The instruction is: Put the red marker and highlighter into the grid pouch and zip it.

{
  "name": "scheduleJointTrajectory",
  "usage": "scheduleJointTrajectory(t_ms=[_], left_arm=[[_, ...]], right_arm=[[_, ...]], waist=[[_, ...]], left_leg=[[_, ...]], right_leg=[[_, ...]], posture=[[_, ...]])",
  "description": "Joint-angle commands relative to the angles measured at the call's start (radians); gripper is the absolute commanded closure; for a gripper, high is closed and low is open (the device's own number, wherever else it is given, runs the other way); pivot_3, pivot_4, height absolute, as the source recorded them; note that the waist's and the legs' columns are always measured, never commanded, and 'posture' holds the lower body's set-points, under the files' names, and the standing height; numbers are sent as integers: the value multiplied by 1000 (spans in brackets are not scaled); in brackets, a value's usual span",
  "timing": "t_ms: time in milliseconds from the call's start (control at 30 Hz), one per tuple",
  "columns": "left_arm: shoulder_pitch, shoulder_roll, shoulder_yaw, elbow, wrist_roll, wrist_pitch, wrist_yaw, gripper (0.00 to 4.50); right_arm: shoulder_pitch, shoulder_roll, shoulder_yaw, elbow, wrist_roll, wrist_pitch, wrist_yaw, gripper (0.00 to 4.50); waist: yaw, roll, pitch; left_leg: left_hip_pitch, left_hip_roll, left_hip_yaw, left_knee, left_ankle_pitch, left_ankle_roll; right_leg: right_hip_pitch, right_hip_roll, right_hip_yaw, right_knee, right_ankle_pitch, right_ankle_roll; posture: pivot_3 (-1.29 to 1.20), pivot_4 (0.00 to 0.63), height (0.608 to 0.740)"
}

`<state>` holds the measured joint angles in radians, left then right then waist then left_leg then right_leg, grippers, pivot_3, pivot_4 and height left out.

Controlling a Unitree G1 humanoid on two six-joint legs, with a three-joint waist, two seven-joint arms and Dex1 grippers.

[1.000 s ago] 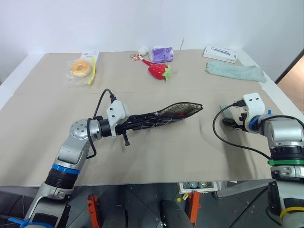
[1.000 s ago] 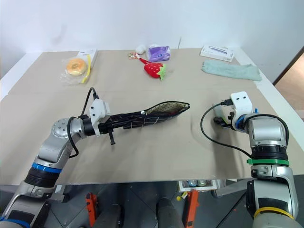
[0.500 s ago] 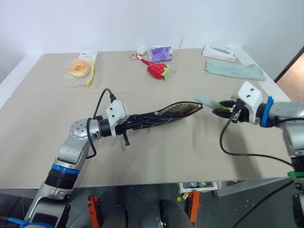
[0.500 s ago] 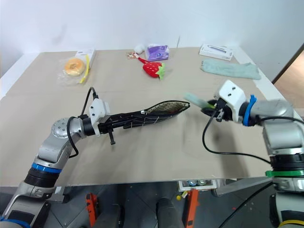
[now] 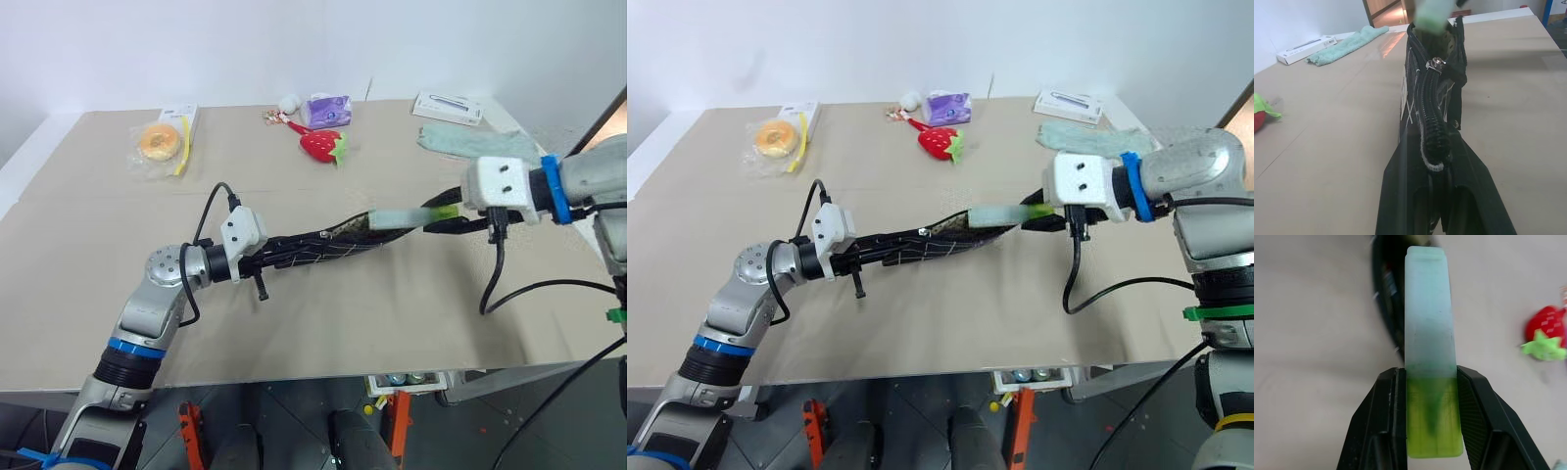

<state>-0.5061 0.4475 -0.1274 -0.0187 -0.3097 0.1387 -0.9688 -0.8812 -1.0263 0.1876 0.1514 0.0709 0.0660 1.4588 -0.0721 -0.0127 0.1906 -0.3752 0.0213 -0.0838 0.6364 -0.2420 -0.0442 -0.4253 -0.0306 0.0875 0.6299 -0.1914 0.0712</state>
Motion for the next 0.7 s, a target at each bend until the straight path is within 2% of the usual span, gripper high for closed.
scheduleJointTrajectory(t_ms=[33,367,700], left_arm=[[-11,0,12,-31,-5,-6,3,4500],[-21,-7,5,-25,-5,-6,2,4500],[-14,-7,5,-38,-7,0,9,4500]], right_arm=[[-41,-21,1,26,-48,-51,11,3461],[-98,128,60,-28,-85,-22,-21,3461],[-109,212,82,-40,-96,2,-39,3461]], waist=[[0,0,0],[-3,0,0],[0,0,0]], left_leg=[[0,0,0,0,0,0],[1,0,0,0,1,-1],[0,0,0,0,1,-1]], right_leg=[[0,0,0,0,0,0],[0,1,0,1,1,-1],[0,0,0,1,1,-1]], posture=[[0,150,740],[0,150,740],[0,150,740]])
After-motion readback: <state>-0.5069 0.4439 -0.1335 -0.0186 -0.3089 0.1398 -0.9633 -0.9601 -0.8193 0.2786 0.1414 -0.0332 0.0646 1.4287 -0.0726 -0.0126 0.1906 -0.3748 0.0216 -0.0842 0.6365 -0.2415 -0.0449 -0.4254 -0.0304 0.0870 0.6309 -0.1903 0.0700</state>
